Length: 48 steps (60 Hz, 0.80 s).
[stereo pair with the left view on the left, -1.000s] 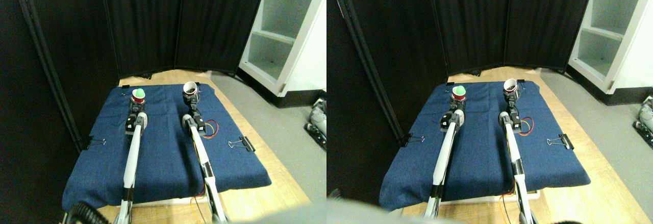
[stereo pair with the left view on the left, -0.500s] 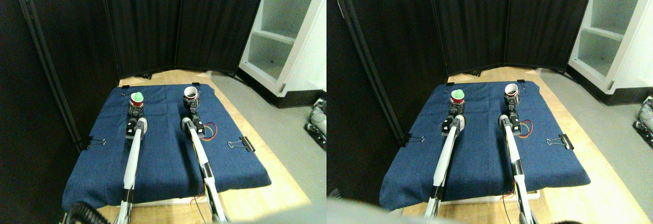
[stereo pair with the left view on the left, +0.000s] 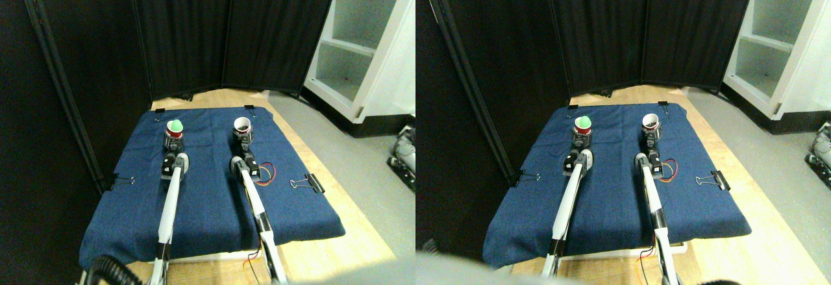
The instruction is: Pour (bimanual)
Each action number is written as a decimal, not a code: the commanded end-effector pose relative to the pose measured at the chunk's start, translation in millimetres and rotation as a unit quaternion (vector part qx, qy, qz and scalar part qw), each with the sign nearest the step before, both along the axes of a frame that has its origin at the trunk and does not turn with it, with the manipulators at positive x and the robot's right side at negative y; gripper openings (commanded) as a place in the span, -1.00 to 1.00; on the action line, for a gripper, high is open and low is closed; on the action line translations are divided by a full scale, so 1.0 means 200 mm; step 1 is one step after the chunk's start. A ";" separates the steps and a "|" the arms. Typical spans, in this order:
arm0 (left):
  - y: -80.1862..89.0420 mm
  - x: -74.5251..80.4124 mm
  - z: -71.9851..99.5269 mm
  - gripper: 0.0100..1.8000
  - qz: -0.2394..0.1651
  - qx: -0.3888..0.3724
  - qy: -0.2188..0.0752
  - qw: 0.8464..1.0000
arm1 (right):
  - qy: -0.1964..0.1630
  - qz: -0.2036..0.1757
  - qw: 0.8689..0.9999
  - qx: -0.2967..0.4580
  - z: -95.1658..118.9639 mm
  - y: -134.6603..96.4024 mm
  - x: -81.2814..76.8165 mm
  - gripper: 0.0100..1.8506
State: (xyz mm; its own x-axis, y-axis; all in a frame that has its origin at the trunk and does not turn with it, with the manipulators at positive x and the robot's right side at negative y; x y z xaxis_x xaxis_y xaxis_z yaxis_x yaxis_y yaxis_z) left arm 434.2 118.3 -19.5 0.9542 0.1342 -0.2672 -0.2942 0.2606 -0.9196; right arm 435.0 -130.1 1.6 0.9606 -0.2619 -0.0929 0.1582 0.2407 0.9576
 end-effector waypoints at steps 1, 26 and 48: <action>-0.02 0.00 0.05 -0.64 0.002 -0.002 -0.020 1.000 | -0.010 -0.004 1.000 0.005 0.01 0.00 0.00 -0.65; -0.04 0.01 0.04 -0.64 0.013 -0.007 -0.021 1.000 | -0.007 -0.016 1.000 0.010 -0.02 -0.01 0.00 -0.65; -0.03 0.01 0.01 -0.64 0.025 0.003 -0.011 1.000 | 0.002 -0.018 1.000 0.017 -0.04 -0.02 0.01 -0.65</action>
